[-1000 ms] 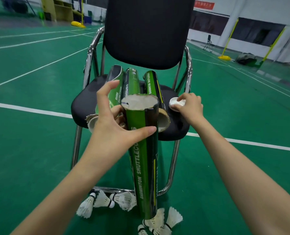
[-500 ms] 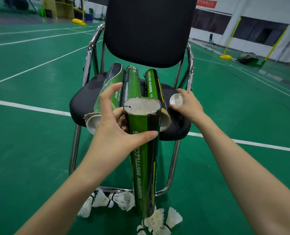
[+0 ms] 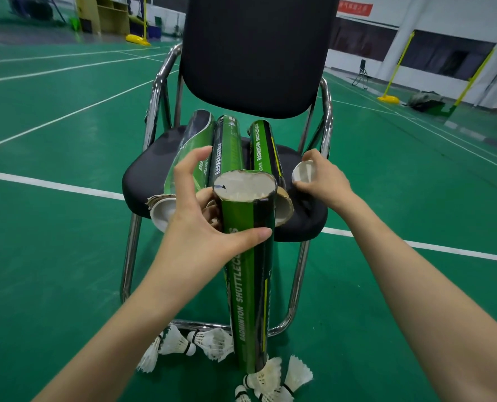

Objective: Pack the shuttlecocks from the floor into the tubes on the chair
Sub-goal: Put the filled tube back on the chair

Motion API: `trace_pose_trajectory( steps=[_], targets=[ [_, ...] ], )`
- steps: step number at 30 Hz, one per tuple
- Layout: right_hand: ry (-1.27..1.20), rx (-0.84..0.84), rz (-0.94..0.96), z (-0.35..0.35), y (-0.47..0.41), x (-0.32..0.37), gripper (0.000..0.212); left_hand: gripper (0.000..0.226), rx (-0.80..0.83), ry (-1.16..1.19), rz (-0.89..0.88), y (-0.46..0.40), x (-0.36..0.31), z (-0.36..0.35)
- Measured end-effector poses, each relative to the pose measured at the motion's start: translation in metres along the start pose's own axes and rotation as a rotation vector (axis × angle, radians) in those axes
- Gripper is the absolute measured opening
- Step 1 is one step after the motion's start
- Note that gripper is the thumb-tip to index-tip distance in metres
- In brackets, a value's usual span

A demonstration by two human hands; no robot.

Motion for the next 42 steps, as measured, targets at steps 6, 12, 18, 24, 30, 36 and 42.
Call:
trace_pose_trajectory(
  steps=[6,12,18,24,30,36,42],
  targets=[
    [-0.058,-0.013,0.02,0.001,0.0,0.001,0.045,0.102,-0.002,-0.008,-0.001,0.0,0.004,0.001],
    [-0.098,0.01,0.023,-0.001,0.002,0.002,0.047,0.103,-0.003,-0.019,-0.007,-0.001,0.005,0.001],
    [-0.102,-0.016,0.012,-0.003,0.003,0.001,0.047,0.103,-0.001,-0.046,-0.006,0.0,0.006,0.001],
    [-0.111,-0.073,0.013,0.0,0.005,0.003,0.046,0.103,0.01,-0.058,-0.005,0.002,0.007,0.0],
    [-0.119,-0.108,0.104,0.006,0.01,0.008,0.05,0.102,0.018,-0.092,-0.016,0.007,0.005,0.0],
    [-0.129,-0.154,0.142,0.029,0.029,0.025,0.049,0.101,0.029,-0.118,-0.007,0.022,-0.003,0.003],
    [-0.258,-0.129,0.185,0.073,0.088,0.063,0.048,0.1,0.011,-0.143,0.03,0.043,-0.004,0.013]
  ],
)
Point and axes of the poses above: each hand's wrist, its own y-axis away from the middle knuckle, its own z-axis out of the back of the hand, x = y × z, the point moved 2 cm from there along -y, towards the middle knuckle, and after that the axes turned 5 degrees about y, right-handed, at the moved point
